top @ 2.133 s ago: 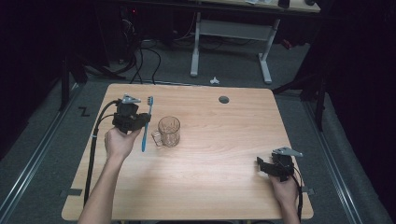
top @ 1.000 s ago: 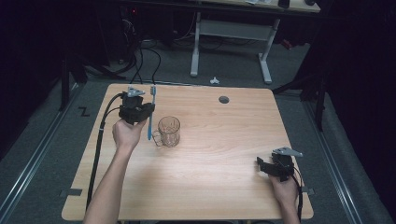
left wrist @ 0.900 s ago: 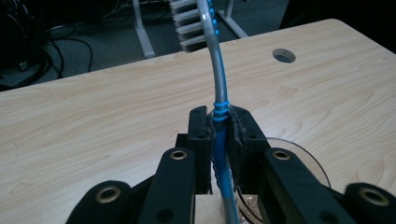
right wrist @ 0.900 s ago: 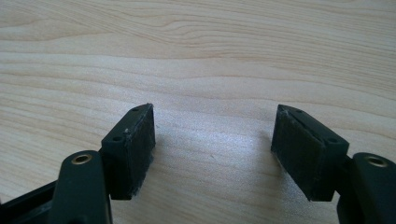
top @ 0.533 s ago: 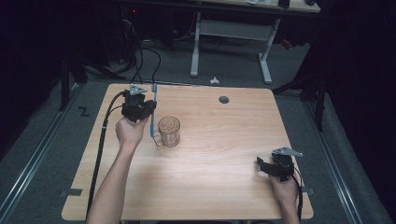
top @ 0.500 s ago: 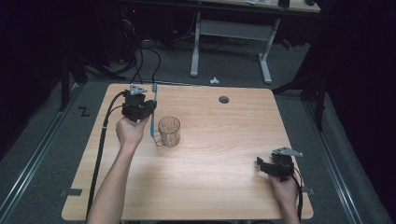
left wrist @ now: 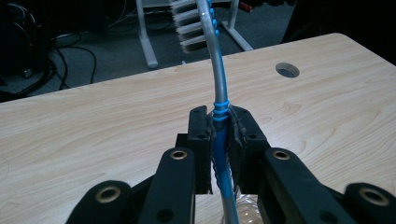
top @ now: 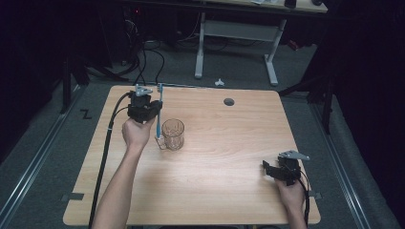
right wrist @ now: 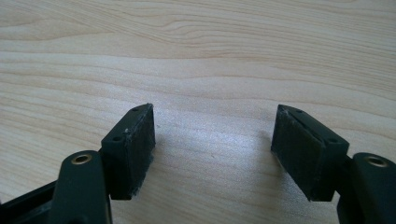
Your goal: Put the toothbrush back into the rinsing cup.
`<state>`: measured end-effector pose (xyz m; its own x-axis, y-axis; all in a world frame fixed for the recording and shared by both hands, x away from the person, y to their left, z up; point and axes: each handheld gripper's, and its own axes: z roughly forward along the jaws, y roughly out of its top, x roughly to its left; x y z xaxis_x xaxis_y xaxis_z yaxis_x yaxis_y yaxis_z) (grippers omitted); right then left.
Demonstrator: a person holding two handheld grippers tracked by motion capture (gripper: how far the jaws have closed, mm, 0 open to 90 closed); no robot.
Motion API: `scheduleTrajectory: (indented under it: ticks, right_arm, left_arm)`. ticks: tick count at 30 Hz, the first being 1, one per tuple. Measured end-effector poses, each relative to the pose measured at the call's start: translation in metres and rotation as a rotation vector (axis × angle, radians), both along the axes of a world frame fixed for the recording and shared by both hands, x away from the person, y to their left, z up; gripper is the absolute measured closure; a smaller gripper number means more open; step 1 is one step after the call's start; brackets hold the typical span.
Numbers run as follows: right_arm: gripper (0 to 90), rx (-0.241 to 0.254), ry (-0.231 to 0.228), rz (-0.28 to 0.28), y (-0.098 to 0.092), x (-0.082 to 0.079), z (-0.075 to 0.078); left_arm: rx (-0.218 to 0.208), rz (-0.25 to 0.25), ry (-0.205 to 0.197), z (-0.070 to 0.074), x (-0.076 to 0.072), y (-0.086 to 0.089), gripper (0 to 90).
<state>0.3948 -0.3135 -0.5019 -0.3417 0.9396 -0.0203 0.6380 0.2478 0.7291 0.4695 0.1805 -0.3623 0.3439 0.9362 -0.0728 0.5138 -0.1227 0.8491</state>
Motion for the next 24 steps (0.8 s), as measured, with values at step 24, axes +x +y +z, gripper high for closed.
scheduleTrajectory:
  ticks: [24]
  right_arm:
    - [30.4, 0.0, 0.0, 0.0, 0.0, -0.0001, 0.0]
  left_arm:
    - [0.029, -0.037, 0.004, -0.0019, -0.009, -0.0004, 79.5]
